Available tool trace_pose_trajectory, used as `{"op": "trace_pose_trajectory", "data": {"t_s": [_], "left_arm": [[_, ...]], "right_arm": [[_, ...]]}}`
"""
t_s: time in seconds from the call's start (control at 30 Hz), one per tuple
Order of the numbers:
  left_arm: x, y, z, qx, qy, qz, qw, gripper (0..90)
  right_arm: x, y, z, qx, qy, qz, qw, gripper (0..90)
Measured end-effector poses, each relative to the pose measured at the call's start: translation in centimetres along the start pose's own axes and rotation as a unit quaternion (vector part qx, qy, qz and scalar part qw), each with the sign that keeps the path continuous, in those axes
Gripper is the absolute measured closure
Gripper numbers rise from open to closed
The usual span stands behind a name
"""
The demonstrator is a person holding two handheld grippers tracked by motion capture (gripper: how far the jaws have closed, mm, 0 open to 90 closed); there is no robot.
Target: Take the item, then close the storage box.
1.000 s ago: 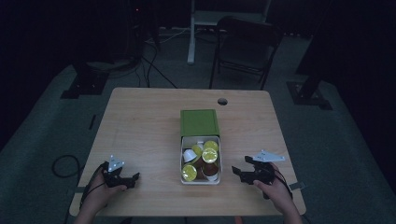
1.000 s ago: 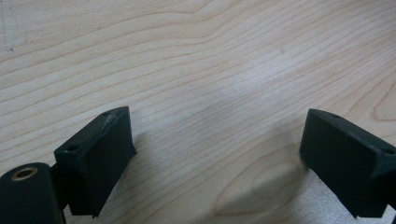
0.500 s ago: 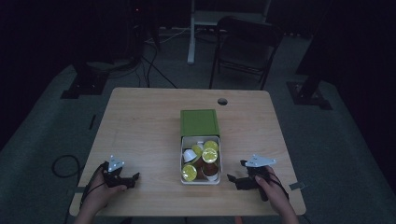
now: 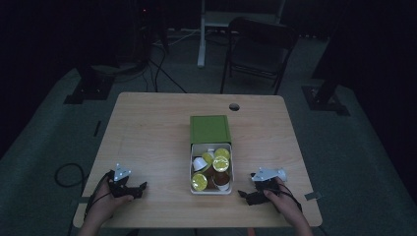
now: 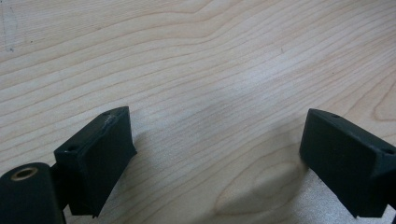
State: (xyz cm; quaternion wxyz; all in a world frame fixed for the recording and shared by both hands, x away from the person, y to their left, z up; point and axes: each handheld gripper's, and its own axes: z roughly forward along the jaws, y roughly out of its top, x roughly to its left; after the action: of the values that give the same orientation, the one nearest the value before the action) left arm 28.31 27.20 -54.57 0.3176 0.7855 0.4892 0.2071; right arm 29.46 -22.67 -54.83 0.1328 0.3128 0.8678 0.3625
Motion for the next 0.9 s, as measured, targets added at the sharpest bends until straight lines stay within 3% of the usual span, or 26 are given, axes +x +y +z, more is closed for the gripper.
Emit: {"op": "trace_pose_trajectory", "data": {"t_s": [0.33,0.67,0.9], "left_arm": [[0.0,0.0,0.0,0.0,0.0,0.0,1.0,10.1],[-0.01,0.03,0.04,0.001,-0.004,0.003,1.0,9.1],[-0.75,0.13,0.11,0.001,-0.042,0.043,0.9982,9.2]], "right_arm": [[-0.17,-0.71,-0.48,-0.007,0.035,-0.03,0.9989,12.7],[-0.15,-0.71,-0.46,-0.007,0.034,-0.028,0.999,12.5],[-0.01,-0.64,-0.41,-0.007,0.028,-0.025,0.9993,12.3]]}}
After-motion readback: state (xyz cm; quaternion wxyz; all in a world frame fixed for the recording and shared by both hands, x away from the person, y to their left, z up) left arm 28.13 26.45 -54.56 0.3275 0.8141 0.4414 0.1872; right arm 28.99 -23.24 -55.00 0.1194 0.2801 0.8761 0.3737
